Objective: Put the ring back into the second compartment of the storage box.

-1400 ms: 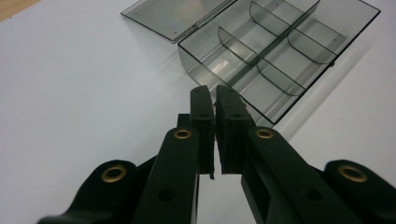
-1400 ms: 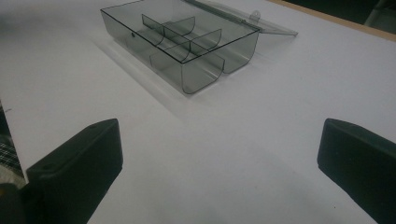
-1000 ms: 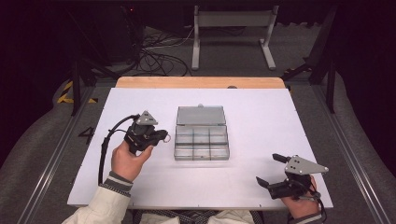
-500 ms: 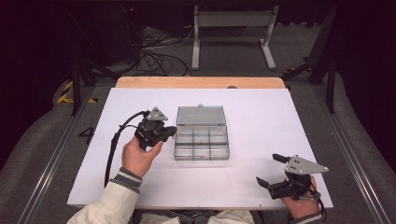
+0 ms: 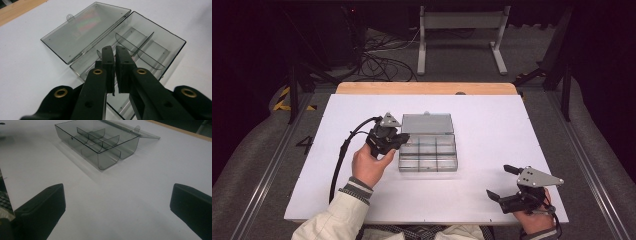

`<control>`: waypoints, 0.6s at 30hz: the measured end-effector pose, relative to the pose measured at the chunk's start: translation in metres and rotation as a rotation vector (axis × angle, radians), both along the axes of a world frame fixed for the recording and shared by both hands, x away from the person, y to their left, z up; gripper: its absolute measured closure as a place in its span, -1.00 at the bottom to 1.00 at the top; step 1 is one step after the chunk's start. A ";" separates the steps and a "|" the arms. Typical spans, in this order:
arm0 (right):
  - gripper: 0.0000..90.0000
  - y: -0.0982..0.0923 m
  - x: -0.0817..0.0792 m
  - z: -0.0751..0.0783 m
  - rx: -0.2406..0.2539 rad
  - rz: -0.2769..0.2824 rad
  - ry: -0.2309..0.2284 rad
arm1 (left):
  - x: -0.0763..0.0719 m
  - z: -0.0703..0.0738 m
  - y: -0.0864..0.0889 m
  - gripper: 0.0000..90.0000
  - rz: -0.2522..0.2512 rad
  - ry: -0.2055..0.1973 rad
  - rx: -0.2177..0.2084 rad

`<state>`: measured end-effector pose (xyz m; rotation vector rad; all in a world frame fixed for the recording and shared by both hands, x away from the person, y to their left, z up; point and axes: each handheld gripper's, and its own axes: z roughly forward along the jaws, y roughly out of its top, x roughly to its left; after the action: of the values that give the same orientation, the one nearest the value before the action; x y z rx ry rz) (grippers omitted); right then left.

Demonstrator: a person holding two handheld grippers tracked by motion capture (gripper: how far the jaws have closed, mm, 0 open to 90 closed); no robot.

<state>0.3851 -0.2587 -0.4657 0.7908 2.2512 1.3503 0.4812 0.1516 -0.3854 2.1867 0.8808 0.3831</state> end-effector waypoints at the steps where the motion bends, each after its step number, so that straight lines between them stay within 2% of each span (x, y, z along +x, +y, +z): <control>1: -0.98 0.000 0.000 0.000 0.000 0.000 0.000 | 0.000 0.000 -0.001 0.92 0.001 0.000 -0.002; 15: -0.98 0.000 0.000 0.000 0.004 0.002 -0.002 | 0.007 -0.008 -0.010 0.92 0.001 -0.018 -0.020; 18: -0.98 0.000 0.000 0.000 0.004 0.002 -0.003 | 0.010 -0.012 -0.013 0.92 0.003 -0.017 -0.041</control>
<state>0.3848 -0.2589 -0.4656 0.7879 2.2483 1.3562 0.4911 0.1388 -0.3972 2.1414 0.8748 0.3815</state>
